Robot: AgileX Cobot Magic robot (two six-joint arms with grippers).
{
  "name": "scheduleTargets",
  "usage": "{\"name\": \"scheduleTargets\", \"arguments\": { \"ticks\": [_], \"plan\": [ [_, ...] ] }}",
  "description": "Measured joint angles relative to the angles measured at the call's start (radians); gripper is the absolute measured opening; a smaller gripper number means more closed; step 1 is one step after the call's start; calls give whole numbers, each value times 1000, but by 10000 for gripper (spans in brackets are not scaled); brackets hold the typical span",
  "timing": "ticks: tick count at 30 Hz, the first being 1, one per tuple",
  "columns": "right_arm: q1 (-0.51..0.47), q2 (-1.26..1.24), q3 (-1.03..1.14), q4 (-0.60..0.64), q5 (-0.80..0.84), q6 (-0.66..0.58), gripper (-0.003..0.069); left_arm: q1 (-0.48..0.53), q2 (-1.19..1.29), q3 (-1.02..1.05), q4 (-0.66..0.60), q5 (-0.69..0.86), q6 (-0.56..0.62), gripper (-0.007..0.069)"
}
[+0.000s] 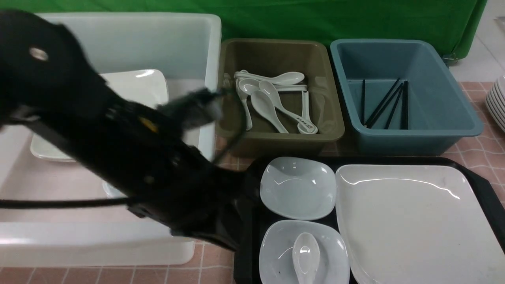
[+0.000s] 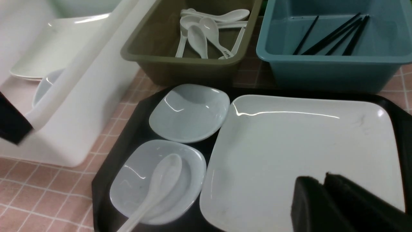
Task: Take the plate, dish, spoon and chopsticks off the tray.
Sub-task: Use the left arm to grab a soup spoon from the plate
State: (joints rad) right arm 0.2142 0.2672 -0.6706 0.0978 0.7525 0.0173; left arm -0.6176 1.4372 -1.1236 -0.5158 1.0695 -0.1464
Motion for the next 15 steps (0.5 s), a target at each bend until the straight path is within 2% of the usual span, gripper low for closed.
{"name": "scheduleTargets", "arguments": {
  "ticks": [6, 11, 15],
  "plan": [
    [0, 0, 0, 0, 7, 0, 123, -252, 174, -81, 78, -136, -67, 68],
    [0, 0, 0, 0, 8, 0, 132, -302, 285, -155, 169, -132, -166, 143],
    [0, 0, 0, 0, 8, 0, 141, -303, 397, -244, 270, -120, -203, 267]
  ]
}}
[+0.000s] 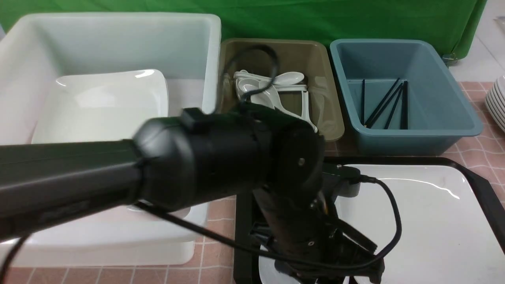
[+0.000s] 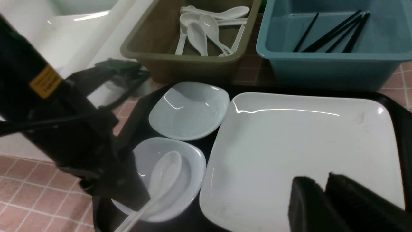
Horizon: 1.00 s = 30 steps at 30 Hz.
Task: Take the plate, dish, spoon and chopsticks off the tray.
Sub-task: Use the left arm to grab a soup spoon from the plate
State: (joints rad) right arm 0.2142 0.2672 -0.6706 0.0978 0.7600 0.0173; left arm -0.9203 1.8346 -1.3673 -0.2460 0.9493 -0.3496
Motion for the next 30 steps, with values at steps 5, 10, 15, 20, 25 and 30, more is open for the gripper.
{"name": "scheduleTargets", "arguments": {
  "ticks": [5, 10, 15, 20, 25, 30],
  "plan": [
    [0, 0, 0, 0, 0, 0, 146, 0, 83, -55, 111, 1, -45, 355],
    [0, 0, 0, 0, 0, 0, 155, 0, 150, -64, 173, -1, -70, 389],
    [0, 0, 0, 0, 0, 0, 164, 0, 190, -64, 178, -49, -73, 393],
    [0, 0, 0, 0, 0, 0, 167, 0, 201, -64, 192, -142, -156, 360],
    [0, 0, 0, 0, 0, 0, 174, 0, 204, -64, 192, -190, -192, 234],
    [0, 0, 0, 0, 1, 0, 183, 0, 203, -73, 186, -186, -183, 129]
  ]
}}
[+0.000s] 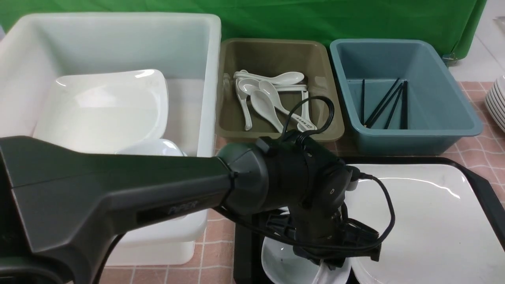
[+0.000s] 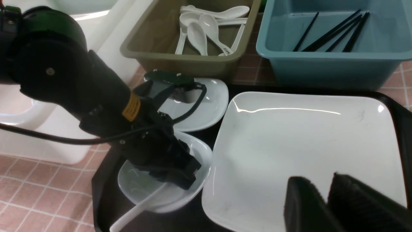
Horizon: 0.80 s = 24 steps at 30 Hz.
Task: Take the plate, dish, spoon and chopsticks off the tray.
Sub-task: Use the left arm to grab a soup spoon from the plate, then use the left arm to put the soup spoon into the small storage box in the middle
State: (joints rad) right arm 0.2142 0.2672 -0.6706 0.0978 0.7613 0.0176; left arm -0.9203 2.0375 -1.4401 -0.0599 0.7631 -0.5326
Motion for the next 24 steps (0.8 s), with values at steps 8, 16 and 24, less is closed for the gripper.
{"name": "scheduleTargets", "arguments": {
  "ticks": [8, 16, 24],
  "plan": [
    [0, -1, 0, 0, 1, 1, 188, 0, -43, 1, -15, -2, 43, 123],
    [0, -1, 0, 0, 2, 4, 190, 0, -187, 1, -17, -14, 78, 123],
    [0, -1, 0, 0, 1, 5, 197, 105, -290, -44, -36, -78, 117, 122]
  ]
}}
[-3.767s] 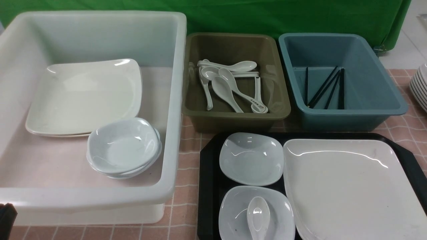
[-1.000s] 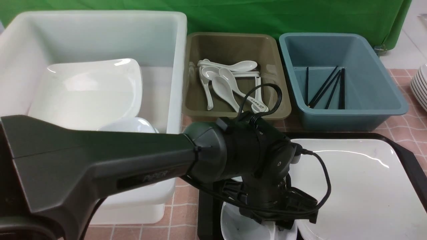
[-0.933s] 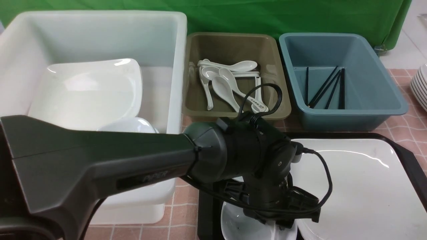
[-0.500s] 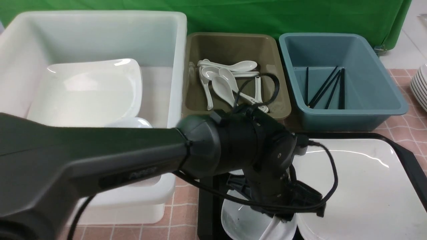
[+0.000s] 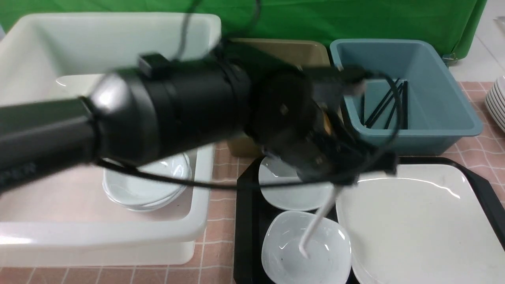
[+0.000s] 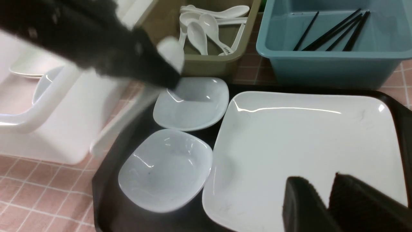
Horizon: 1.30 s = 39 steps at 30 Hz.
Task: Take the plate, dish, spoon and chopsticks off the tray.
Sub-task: Use the left arm to put the soup spoon into the small storage box in the middle
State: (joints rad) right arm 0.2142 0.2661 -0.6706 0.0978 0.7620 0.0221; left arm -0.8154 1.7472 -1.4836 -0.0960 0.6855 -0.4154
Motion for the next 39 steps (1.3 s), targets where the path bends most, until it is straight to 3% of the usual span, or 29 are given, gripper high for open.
{"name": "scheduleTargets", "arguments": {
  "ticks": [6, 15, 22, 31, 35, 39],
  "plan": [
    [0, 0, 0, 0, -6, 0, 199, 182, 34, -182, -128, 11, 143, 122],
    [0, 0, 0, 0, -6, 0, 199, 365, 232, -472, -207, 10, 234, 122],
    [0, 0, 0, 0, -6, 1, 199, 411, 363, -506, -305, 21, 303, 122],
    [0, 0, 0, 0, -6, 1, 199, 416, 446, -514, -330, -299, 353, 122],
    [0, 0, 0, 0, -6, 1, 199, 418, 492, -515, -331, -323, 353, 127],
    [0, 0, 0, 0, -6, 1, 199, 419, 522, -515, -331, -308, 349, 245]
  ]
}}
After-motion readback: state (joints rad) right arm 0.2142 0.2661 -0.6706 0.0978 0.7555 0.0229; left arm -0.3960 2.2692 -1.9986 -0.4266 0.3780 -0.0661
